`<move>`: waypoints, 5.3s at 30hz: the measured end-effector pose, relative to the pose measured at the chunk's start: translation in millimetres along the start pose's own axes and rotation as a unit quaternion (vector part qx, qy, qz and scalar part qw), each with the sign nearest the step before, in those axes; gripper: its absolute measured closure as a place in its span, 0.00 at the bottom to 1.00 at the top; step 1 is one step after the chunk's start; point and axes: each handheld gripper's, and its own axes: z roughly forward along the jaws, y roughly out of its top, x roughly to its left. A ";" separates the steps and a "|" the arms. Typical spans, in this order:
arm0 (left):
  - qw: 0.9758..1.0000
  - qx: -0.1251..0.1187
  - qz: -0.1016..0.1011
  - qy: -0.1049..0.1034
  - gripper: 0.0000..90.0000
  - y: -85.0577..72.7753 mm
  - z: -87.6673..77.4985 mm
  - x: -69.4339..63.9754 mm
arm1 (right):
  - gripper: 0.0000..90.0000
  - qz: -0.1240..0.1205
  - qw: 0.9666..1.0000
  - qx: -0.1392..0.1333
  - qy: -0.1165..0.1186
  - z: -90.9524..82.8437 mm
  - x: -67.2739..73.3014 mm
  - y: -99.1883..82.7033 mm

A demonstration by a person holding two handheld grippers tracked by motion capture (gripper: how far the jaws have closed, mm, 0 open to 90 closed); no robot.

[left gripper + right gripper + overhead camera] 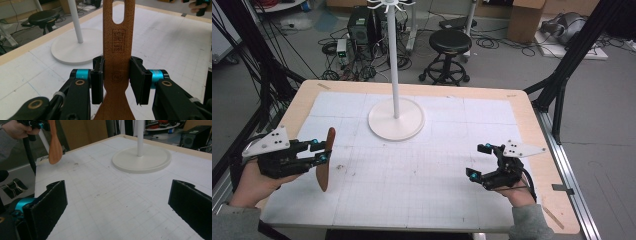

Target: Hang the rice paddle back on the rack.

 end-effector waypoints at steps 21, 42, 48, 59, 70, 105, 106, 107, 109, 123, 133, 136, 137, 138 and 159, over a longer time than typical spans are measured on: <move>0.999 -0.031 -0.023 0.002 0.72 22.1 1.3 22.6 | 0.01 0.003 1.000 -0.001 0.001 -0.4 -0.3 -0.6; 0.997 -0.076 -0.030 0.008 0.72 52.7 9.0 49.1 | 0.01 0.007 1.000 -0.015 0.002 -3.5 -3.2 -0.4; 0.995 -0.087 -0.034 0.024 0.72 65.4 13.5 56.8 | 0.01 0.009 1.000 -0.016 0.003 -3.4 -4.1 -0.5; 0.994 -0.102 -0.041 0.019 0.72 85.4 22.4 69.8 | 0.01 0.011 1.000 -0.016 0.004 -3.1 -4.7 -0.6; 0.994 -0.098 -0.037 0.010 0.72 108.4 27.4 75.0 | 0.01 0.010 1.000 -0.014 0.006 -0.9 -4.7 -0.8; 0.995 -0.096 -0.037 -0.011 0.72 174.0 61.8 90.0 | 0.01 0.007 1.000 -0.018 0.000 -3.1 -6.6 -0.2; 0.995 -0.096 -0.037 -0.011 0.72 175.5 61.5 90.5 | 0.01 0.008 1.000 -0.019 0.000 -3.2 -6.5 -0.2; 0.995 -0.094 -0.036 -0.008 0.72 177.6 60.8 91.1 | 0.01 0.009 1.000 -0.019 0.000 -3.3 -6.4 -0.1; 0.995 -0.094 -0.037 -0.006 0.72 181.9 59.5 93.2 | 0.01 0.008 1.000 -0.019 -0.001 -3.4 -6.2 -0.1; 0.994 -0.101 -0.040 -0.012 0.72 207.7 71.2 101.5 | 0.01 0.010 1.000 -0.018 -0.002 -3.5 -7.1 -0.4; 0.993 -0.107 -0.049 -0.009 0.72 213.0 77.0 102.9 | 0.01 0.012 1.000 -0.016 0.002 -2.0 -5.8 -0.6; 0.993 -0.108 -0.049 -0.007 0.72 216.8 77.2 103.0 | 0.01 0.009 1.000 -0.014 0.002 -1.0 -6.3 -0.7; 0.993 -0.108 -0.051 -0.007 0.72 218.5 77.5 102.8 | 0.01 0.010 1.000 -0.014 0.002 -0.9 -6.2 -0.6; 0.993 -0.107 -0.049 -0.008 0.72 220.3 77.3 102.6 | 0.01 0.010 1.000 -0.014 0.001 -1.0 -6.4 -0.6; 0.994 -0.097 -0.049 -0.001 0.72 228.7 92.0 100.8 | 0.01 0.014 1.000 -0.021 0.001 -3.9 -7.9 -0.6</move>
